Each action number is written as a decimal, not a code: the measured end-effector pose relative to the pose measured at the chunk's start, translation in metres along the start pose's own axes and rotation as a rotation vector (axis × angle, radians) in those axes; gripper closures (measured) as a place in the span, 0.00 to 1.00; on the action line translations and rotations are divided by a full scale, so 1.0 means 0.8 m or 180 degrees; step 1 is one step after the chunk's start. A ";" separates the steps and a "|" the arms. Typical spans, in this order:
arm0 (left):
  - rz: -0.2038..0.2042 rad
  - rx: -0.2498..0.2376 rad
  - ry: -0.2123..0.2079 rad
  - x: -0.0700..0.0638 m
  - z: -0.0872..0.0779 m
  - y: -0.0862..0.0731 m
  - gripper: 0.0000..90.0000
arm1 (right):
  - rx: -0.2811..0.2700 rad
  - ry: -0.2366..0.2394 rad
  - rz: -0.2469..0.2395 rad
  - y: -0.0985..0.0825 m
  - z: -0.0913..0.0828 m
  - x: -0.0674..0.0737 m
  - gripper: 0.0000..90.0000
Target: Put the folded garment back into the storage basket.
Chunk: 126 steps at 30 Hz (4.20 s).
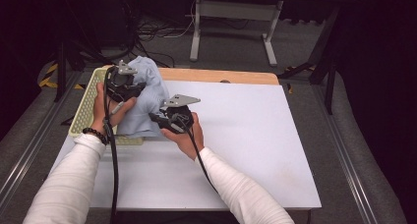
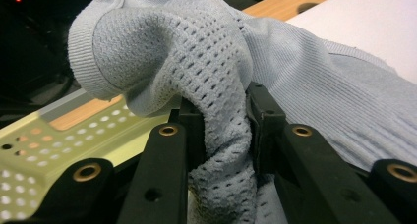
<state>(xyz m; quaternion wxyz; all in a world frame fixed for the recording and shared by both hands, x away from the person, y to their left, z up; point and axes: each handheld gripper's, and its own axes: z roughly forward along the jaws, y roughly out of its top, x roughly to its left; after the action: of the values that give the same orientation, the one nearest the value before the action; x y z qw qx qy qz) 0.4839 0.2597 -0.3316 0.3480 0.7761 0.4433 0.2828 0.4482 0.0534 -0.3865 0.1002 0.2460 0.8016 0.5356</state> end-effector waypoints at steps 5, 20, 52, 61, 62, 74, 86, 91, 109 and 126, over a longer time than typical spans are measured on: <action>-0.0037 0.0087 0.0060 0.019 0.007 -0.003 0.81 | 0.0031 -0.0011 0.0026 0.006 0.022 -0.001 0.80; -0.0222 0.0290 0.0221 0.057 0.015 -0.026 0.80 | 0.0162 -0.0021 -0.0014 0.014 0.071 0.013 0.77; -0.0174 0.1308 0.0141 0.085 0.071 -0.070 0.84 | 0.0025 -0.0081 -0.0258 -0.005 -0.040 -0.004 0.51; -0.0395 0.1253 0.0353 0.085 0.083 -0.077 0.74 | 0.0123 -0.0375 -0.0622 -0.061 -0.128 -0.027 0.53; -0.0411 0.1223 0.0398 0.084 0.082 -0.075 0.72 | 0.0129 -0.0420 -0.0638 -0.068 -0.135 -0.031 0.52; -0.0493 0.0702 0.0662 0.075 0.044 -0.052 0.80 | 0.0255 -0.0820 -0.0742 -0.127 -0.221 -0.059 0.50; -0.0165 0.1146 0.0489 0.045 0.093 -0.054 0.89 | 0.0219 -0.1336 -0.0636 -0.160 -0.296 -0.073 0.48; -0.0219 0.1244 0.0480 0.046 0.108 -0.061 0.91 | 0.0198 -0.1355 -0.0583 -0.161 -0.299 -0.082 0.48; -0.0152 0.1363 0.0612 0.039 0.115 -0.059 0.86 | 0.0209 -0.1136 -0.0555 -0.169 -0.286 -0.079 0.46; -0.0124 0.0869 0.0609 0.028 0.082 -0.037 0.79 | 0.0019 -0.1194 -0.0553 -0.165 -0.300 -0.080 0.41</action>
<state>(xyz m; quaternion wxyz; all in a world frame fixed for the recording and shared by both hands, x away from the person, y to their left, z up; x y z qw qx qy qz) 0.5282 0.2715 -0.3915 0.2009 0.7770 0.5237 0.2858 0.3630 -0.2134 -0.4154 0.2929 0.2717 0.7887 0.4673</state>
